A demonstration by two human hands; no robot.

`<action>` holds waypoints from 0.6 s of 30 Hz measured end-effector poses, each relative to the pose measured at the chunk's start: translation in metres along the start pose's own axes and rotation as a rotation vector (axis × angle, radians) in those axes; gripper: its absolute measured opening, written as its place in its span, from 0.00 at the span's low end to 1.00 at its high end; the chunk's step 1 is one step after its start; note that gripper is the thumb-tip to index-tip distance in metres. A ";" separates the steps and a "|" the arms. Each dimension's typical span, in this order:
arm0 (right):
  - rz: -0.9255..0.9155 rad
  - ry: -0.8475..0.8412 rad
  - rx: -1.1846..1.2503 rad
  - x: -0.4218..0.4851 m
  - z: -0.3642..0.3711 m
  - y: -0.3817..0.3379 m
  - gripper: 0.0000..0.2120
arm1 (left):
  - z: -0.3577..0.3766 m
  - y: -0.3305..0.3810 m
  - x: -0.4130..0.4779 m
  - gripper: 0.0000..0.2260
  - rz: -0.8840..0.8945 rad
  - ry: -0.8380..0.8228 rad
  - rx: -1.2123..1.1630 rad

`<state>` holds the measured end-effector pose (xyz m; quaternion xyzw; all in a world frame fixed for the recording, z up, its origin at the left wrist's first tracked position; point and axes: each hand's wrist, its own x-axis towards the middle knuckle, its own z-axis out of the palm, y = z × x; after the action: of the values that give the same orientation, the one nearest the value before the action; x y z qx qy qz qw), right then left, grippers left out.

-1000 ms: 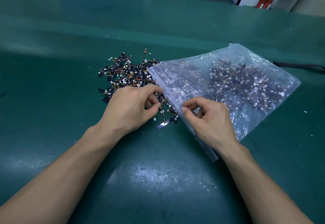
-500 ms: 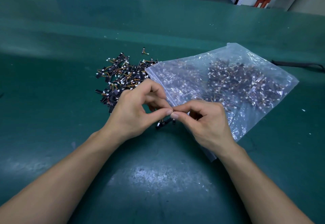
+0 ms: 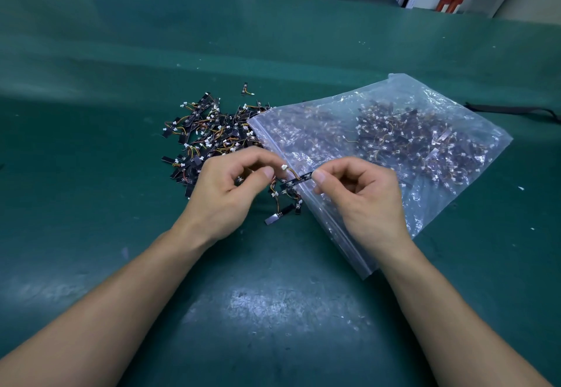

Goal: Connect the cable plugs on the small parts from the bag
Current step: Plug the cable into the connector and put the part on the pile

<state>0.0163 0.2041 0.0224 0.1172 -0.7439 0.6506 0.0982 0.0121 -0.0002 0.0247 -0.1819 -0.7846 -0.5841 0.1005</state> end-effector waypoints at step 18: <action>-0.009 -0.085 -0.063 -0.004 0.004 -0.001 0.05 | 0.005 -0.006 -0.001 0.03 0.123 -0.016 0.207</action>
<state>0.0203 0.2004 0.0220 0.1449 -0.7670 0.6208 0.0731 0.0109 0.0028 0.0177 -0.2230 -0.8289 -0.4912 0.1479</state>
